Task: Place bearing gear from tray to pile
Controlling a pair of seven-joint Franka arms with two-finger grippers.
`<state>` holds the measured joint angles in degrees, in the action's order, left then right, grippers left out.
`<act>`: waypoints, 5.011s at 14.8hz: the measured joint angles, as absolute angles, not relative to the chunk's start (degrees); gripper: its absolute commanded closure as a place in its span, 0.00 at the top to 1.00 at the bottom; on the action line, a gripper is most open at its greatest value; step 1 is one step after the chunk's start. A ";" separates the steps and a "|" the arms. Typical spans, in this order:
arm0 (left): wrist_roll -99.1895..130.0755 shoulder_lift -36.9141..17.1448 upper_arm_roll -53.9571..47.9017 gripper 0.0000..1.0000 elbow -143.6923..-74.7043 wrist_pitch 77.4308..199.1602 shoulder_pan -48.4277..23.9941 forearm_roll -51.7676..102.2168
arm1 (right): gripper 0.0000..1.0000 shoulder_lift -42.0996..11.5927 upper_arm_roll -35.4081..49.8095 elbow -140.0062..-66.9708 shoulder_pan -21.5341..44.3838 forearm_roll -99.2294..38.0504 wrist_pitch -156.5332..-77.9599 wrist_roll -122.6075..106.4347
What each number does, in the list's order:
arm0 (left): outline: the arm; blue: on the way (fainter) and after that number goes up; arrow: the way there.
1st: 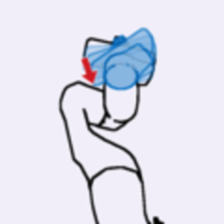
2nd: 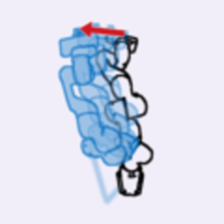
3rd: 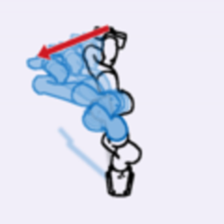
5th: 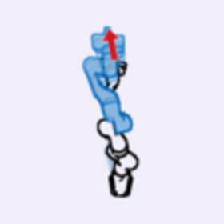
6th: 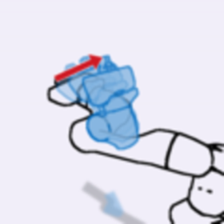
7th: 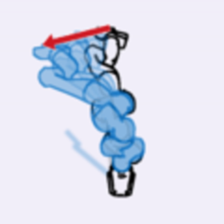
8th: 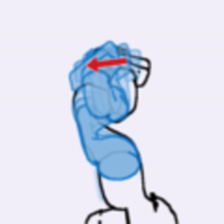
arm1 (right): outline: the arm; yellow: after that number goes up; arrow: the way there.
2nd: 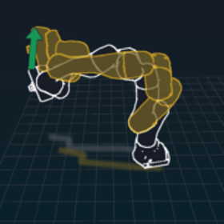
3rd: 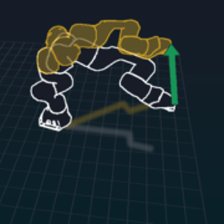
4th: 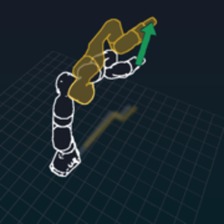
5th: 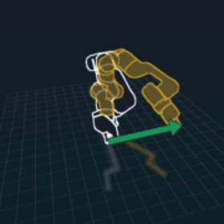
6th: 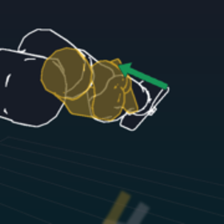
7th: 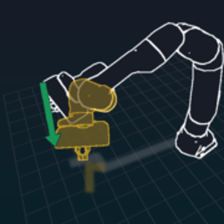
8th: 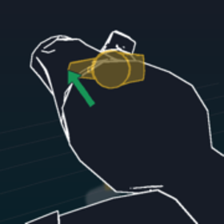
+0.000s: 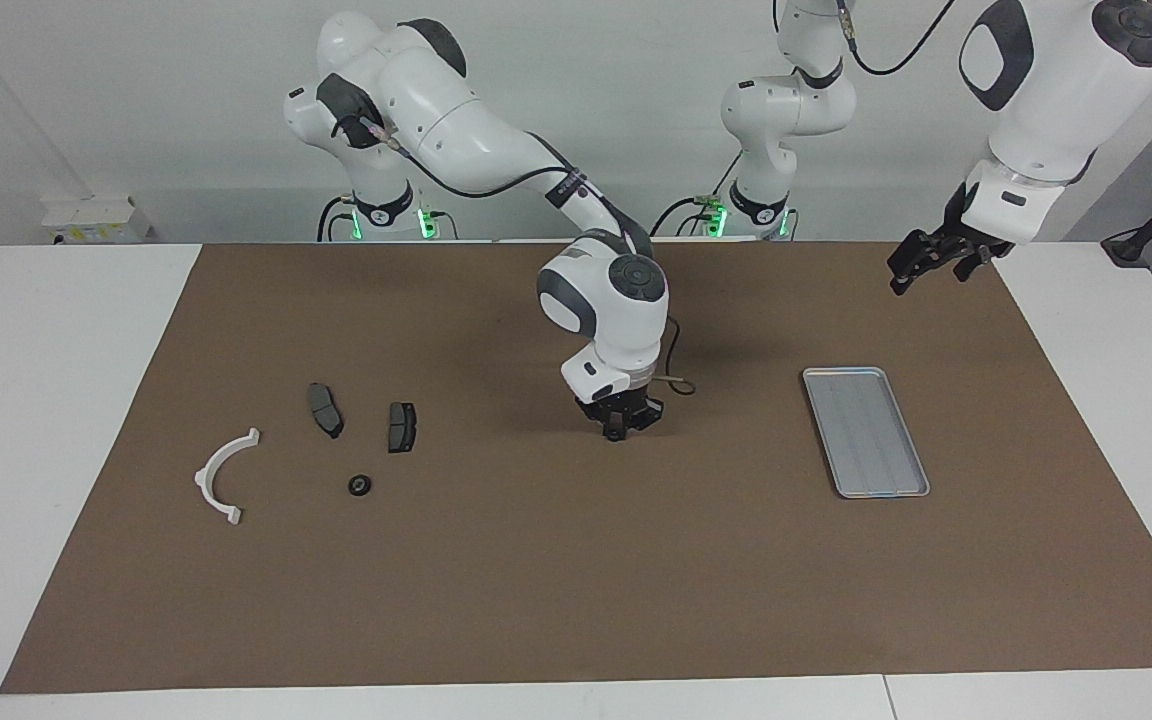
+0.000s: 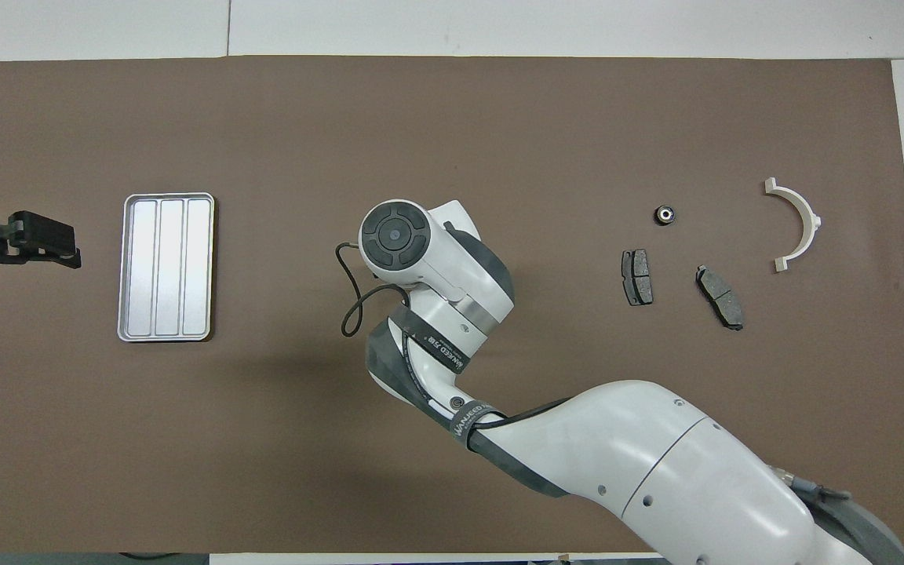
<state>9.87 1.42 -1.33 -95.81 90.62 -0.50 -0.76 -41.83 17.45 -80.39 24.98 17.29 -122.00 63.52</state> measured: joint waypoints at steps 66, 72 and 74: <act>9.87 1.42 -1.36 1.00 -95.81 90.62 -0.50 -0.76 | 1.00 -24.42 19.04 -95.94 -16.30 15.46 -123.84 2.91; 9.87 1.42 -1.36 1.00 -95.81 90.62 -0.50 -0.76 | 1.00 -16.36 20.02 -90.82 -16.21 8.53 -109.51 2.92; 9.87 1.42 -1.36 1.00 -95.81 90.62 -0.50 -0.76 | 1.00 -13.08 20.11 -89.05 -16.18 6.82 -104.60 2.92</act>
